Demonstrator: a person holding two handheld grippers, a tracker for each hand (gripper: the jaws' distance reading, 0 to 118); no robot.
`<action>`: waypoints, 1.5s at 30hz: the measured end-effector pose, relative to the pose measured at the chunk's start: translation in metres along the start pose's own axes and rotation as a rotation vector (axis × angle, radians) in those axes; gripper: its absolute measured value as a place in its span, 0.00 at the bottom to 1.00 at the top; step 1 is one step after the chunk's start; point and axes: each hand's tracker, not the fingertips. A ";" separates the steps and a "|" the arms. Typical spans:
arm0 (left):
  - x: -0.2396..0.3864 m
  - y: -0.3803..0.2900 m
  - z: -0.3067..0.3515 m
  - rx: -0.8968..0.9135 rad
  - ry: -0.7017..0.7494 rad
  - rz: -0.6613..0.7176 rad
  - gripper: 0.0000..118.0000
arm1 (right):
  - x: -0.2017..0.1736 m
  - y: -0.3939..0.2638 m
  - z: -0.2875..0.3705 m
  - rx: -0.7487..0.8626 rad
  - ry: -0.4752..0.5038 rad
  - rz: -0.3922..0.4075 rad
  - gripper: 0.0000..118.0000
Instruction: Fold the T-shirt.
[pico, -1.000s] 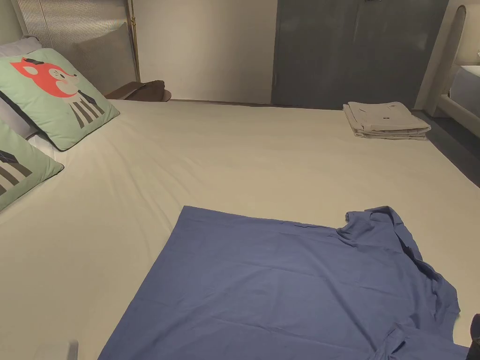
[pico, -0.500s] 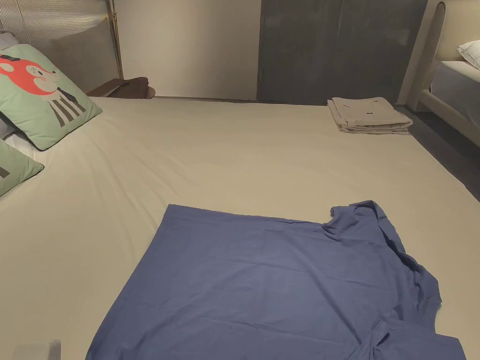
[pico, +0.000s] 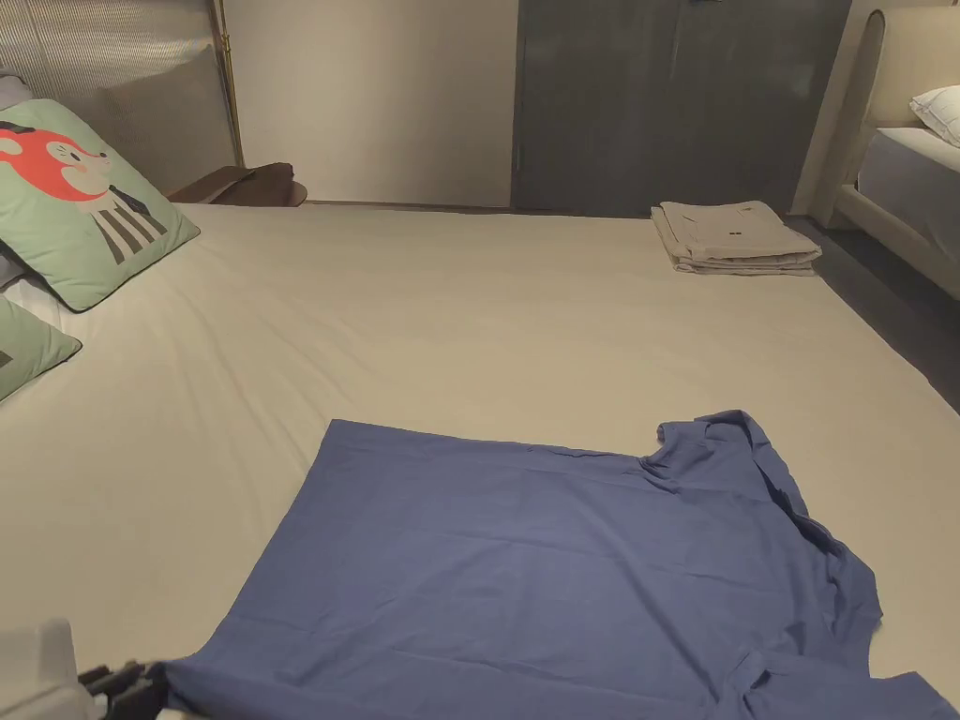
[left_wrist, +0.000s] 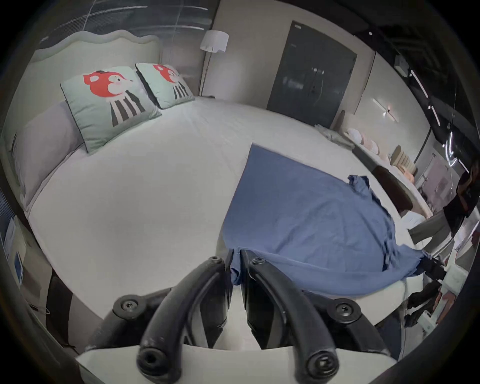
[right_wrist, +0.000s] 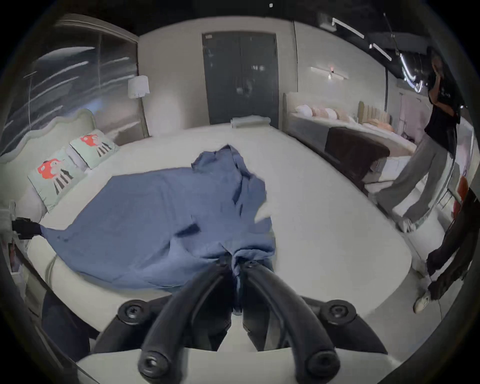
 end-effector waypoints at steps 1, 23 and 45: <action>0.004 0.011 -0.005 0.015 0.001 -0.002 0.03 | -0.001 0.010 -0.005 0.016 0.001 0.000 0.03; 0.059 0.119 -0.207 -0.106 0.094 -0.007 0.03 | 0.025 0.084 -0.209 -0.172 -0.061 -0.018 0.03; 0.060 0.092 -0.137 0.241 0.056 -0.035 0.84 | 0.011 0.093 -0.154 0.128 -0.109 0.008 0.70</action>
